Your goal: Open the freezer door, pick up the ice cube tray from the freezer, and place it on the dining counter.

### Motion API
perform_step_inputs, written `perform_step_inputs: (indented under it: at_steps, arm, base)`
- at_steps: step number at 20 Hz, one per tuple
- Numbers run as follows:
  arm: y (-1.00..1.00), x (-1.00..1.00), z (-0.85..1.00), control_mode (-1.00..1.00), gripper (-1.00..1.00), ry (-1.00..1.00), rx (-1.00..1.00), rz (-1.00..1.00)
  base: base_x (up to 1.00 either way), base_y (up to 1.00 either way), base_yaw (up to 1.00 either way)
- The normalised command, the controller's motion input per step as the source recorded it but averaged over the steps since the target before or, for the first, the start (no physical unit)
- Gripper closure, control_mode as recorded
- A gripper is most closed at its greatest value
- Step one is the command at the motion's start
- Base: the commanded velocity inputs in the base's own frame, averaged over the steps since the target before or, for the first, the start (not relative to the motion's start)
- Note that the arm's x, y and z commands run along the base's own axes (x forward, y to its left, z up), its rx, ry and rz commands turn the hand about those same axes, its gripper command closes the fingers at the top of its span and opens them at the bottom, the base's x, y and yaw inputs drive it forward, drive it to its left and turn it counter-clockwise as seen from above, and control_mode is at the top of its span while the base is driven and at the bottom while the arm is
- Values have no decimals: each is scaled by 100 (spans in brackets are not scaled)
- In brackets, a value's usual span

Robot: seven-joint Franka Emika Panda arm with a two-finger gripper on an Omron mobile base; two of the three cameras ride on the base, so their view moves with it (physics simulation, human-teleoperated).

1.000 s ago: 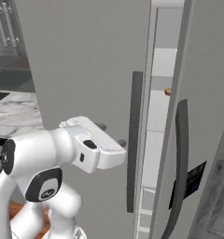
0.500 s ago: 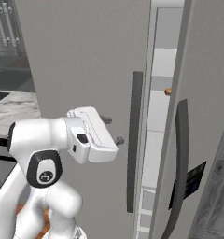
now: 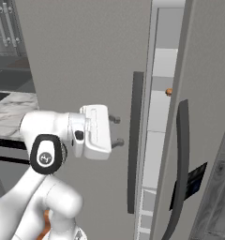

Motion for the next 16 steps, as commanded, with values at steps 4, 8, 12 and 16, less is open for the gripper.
perform_step_inputs:
  at_steps: [4,8,12,16]
  arm:
    - [-40,3,-7,-100,-100,-4,0,-13]
    - [-31,8,-8,-100,-100,-4,0,-13]
    - [-30,4,-12,-100,-100,-6,0,-11]
    - [-16,11,-12,-100,-100,-4,0,-11]
  base:
    - [0,0,0]
    - [0,0,0]
    - [0,0,0]
    - [0,0,0]
